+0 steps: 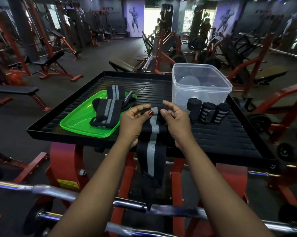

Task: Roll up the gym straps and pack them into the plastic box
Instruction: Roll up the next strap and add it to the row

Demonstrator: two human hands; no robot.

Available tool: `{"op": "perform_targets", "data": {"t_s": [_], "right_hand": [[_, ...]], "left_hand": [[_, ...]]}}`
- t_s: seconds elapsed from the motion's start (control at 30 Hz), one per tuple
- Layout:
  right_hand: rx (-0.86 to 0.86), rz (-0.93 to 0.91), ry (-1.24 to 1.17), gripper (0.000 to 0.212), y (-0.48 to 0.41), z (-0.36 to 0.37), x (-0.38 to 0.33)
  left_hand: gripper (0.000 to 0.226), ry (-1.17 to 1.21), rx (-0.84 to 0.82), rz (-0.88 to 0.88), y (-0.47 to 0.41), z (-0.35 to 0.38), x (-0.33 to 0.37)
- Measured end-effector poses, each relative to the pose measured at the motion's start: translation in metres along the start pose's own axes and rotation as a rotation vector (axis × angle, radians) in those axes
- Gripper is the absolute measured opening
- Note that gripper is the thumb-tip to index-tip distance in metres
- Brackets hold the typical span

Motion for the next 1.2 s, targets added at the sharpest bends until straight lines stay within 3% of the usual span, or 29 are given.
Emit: {"op": "perform_targets", "data": {"t_s": [0.17, 0.33, 0.43, 0.6, 0.87, 1.07, 1.2], "right_hand": [[-0.023, -0.006, -0.059, 0.008, 0.0028, 0.0004, -0.001], [0.021, -0.062, -0.084, 0.017, 0.004, -0.0011, -0.004], [-0.001, -0.086, -0.099, 0.018, 0.0059, -0.0012, -0.007], [-0.038, -0.015, -0.195, 0.004, 0.0058, 0.0, -0.0059], [-0.039, -0.064, -0.137, 0.017, 0.0046, -0.0001, -0.0047], [-0.097, -0.049, -0.146, 0.019, 0.0047, 0.0007, -0.0056], [-0.021, -0.044, -0.109, 0.024, 0.0011, 0.0001, -0.0031]], "left_hand": [[0.022, -0.01, -0.023, 0.029, 0.0005, -0.0005, 0.0026], [0.027, 0.041, -0.081, -0.05, 0.0023, 0.0035, 0.0051], [0.019, 0.076, -0.06, -0.066, 0.0011, 0.0026, 0.0033], [0.017, 0.046, -0.052, -0.03, 0.0013, 0.0005, 0.0034], [0.024, 0.105, -0.089, -0.091, 0.0001, 0.002, 0.0019], [0.024, 0.075, -0.016, -0.099, -0.0008, 0.0006, -0.0011], [0.031, 0.061, -0.044, -0.063, -0.0009, 0.0017, 0.0006]]}}
Point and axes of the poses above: each hand's wrist, its own y-axis away from the middle knuckle, its own z-axis out of the palm, x = y × z, the point moved 1 cm from there along -y, towards the middle knuckle, and after that the axes turned 9 degrees about z, right-handed, at the moved point
